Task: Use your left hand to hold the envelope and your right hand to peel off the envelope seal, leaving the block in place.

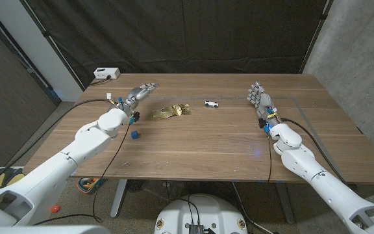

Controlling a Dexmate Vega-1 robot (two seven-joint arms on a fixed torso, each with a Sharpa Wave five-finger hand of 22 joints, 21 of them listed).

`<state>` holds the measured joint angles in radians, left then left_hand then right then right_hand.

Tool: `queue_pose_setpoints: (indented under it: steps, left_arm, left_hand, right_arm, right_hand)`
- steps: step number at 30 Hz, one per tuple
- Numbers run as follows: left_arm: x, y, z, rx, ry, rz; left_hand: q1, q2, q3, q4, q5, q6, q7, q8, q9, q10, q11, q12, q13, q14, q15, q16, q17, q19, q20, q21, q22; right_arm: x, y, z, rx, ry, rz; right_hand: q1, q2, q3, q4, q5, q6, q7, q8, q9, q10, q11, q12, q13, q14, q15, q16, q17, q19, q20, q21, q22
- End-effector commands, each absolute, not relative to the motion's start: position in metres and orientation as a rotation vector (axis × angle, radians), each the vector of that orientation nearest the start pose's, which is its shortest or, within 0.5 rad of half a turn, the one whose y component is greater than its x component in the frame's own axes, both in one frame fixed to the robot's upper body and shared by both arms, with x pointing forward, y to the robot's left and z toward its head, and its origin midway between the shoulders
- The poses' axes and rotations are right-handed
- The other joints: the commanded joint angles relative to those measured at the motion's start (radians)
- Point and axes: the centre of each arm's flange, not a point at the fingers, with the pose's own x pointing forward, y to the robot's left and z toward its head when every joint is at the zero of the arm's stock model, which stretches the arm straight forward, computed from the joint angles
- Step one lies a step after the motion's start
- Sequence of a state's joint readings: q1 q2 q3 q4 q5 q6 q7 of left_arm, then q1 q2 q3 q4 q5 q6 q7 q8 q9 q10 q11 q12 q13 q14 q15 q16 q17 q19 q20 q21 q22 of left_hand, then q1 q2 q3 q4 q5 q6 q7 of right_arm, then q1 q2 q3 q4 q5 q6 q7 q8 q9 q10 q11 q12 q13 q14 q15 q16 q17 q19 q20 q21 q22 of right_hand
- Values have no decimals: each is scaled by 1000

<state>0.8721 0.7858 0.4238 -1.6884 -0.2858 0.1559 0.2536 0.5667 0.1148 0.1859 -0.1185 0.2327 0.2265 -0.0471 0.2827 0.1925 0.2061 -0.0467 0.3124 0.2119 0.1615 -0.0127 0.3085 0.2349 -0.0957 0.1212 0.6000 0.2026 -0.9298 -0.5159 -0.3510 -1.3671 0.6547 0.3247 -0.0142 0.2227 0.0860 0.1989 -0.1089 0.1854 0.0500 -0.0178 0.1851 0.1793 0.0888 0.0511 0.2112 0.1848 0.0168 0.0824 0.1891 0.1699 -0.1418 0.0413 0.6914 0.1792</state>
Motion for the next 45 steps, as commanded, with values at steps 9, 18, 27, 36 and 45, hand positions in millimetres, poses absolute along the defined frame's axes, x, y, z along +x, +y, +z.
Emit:
queue_pose_setpoints:
  steps: [9, 18, 27, 36, 45]
  left_arm:
    - [575, 307, 14, 832, -402, 343]
    - [575, 309, 17, 973, -285, 335]
    - [583, 311, 17, 1077, -208, 270]
    - [591, 308, 24, 1203, -125, 234]
    - [596, 300, 36, 1325, -60, 261]
  left_hand:
    - [98, -29, 10, -33, -12, 49, -15, 1, 6, -43, -2, -21, 24, -129, 48, -43, 26, -104, 22, -36, 7]
    - [111, -56, -2, -33, -14, 33, -24, -14, 8, -106, 13, -44, 31, -182, 68, -63, 31, -131, 30, -48, 7]
    - [134, -63, -3, -36, -8, 44, -23, -16, 10, -134, 29, -53, 35, -219, 68, -75, 33, -126, 38, -48, 6]
    - [159, -78, -8, -39, -1, 91, -35, -2, 13, -143, 26, -54, 39, -235, 68, -79, 34, -132, 29, -54, 5]
    - [174, -84, -13, -33, 1, 156, -17, 18, 14, -127, 20, -45, 43, -226, 66, -72, 37, -128, 24, -54, 5]
  right_arm:
    - [641, -285, -55, 81, -591, 197]
    - [641, -283, -56, 87, -593, 194]
    - [643, -282, -57, 94, -593, 192]
    - [646, -280, -56, 96, -597, 192]
    - [648, -279, -55, 101, -605, 192]
  right_hand:
    - [7, -3, 2, -1, 4, 5, -1, 6, 4, 10, -1, 4, 1, 9, 4, 2, 4, -3, 3, -6, 3]
    - [6, -3, 1, -1, 4, 5, -2, 6, 4, 9, -3, 3, 1, 9, 4, 2, 4, -2, 3, -9, 3]
    - [4, -3, 0, 0, 4, 5, -2, 6, 4, 11, -2, 4, 1, 10, 4, 2, 5, -1, 3, -11, 3]
    - [0, -3, -2, 2, 3, 5, -2, 6, 5, 10, 0, 3, 1, 10, 3, 1, 5, 1, 3, -13, 3]
    - [-1, -2, -3, 3, 3, 5, -1, 6, 5, 10, -1, 3, 1, 12, 3, 1, 5, 1, 3, -16, 3]
